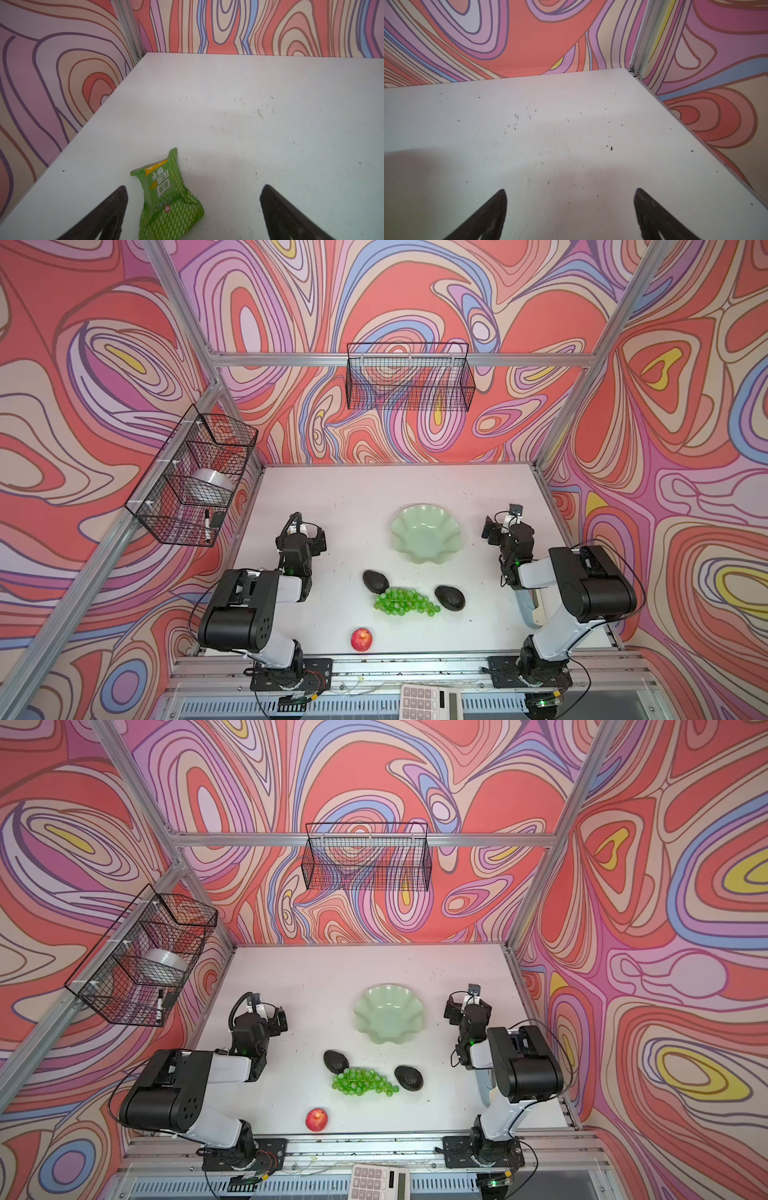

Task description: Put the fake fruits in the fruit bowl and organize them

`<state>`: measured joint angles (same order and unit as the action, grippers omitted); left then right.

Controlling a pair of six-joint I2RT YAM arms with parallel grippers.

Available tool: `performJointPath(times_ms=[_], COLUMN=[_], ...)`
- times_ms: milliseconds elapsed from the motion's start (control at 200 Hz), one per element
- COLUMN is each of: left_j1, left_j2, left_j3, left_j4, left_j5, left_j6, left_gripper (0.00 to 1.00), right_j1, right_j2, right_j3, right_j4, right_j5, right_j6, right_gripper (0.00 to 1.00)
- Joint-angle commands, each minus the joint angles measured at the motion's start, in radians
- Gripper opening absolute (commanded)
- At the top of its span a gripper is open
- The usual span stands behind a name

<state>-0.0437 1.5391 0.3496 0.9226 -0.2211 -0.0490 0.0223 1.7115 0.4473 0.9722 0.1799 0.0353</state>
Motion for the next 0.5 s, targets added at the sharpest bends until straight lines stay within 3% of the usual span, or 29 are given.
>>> performJointPath(times_ms=[0, 496], left_j1=[0.007, 0.007], left_j2=[0.004, 0.007], left_j3=[0.011, 0.017], left_j4=[-0.001, -0.008], left_j5=[0.0, 0.002], left_j6=[0.002, 0.003], left_gripper=[1.0, 1.0], right_j1=[-0.002, -0.002], right_j2=[0.002, 0.004], right_j3=[0.014, 0.018], right_j4=[0.002, -0.004], right_j5=[-0.006, -0.009], right_j6=[0.005, 0.005], right_gripper=[0.98, 0.99])
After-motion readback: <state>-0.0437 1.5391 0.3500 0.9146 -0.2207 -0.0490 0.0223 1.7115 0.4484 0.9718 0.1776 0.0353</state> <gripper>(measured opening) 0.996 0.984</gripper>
